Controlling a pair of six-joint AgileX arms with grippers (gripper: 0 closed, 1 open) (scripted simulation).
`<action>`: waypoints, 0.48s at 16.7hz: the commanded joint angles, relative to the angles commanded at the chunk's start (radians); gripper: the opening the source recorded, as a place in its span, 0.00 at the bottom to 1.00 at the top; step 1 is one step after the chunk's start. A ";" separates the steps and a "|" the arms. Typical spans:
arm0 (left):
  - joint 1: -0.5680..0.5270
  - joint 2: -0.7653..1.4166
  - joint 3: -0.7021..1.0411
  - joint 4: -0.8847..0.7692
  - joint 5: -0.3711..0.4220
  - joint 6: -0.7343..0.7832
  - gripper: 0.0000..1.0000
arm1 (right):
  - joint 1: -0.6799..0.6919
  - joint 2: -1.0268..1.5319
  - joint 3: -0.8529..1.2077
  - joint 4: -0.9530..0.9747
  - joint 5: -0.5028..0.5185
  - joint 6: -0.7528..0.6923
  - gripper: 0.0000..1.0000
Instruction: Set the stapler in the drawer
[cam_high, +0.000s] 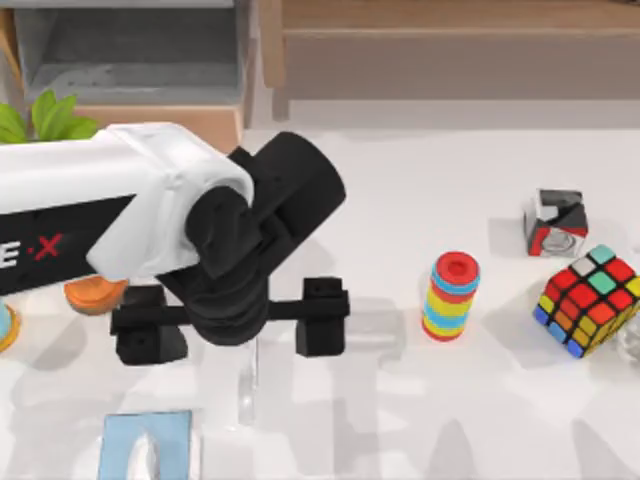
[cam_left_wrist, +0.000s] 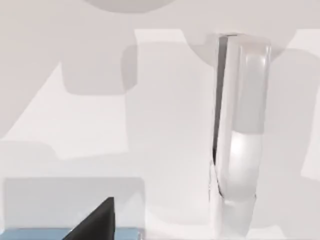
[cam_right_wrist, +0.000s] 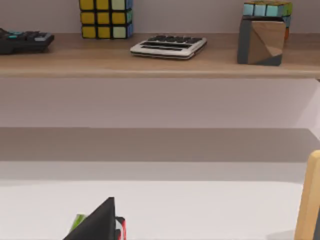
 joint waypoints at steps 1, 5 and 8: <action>0.000 0.000 0.000 0.000 0.000 0.000 1.00 | 0.000 0.000 0.000 0.000 0.000 0.000 1.00; 0.005 0.008 -0.011 0.017 0.001 0.005 1.00 | 0.000 0.000 0.000 0.000 0.000 0.000 1.00; 0.015 0.057 -0.047 0.107 0.003 0.016 1.00 | 0.000 0.000 0.000 0.000 0.000 0.000 1.00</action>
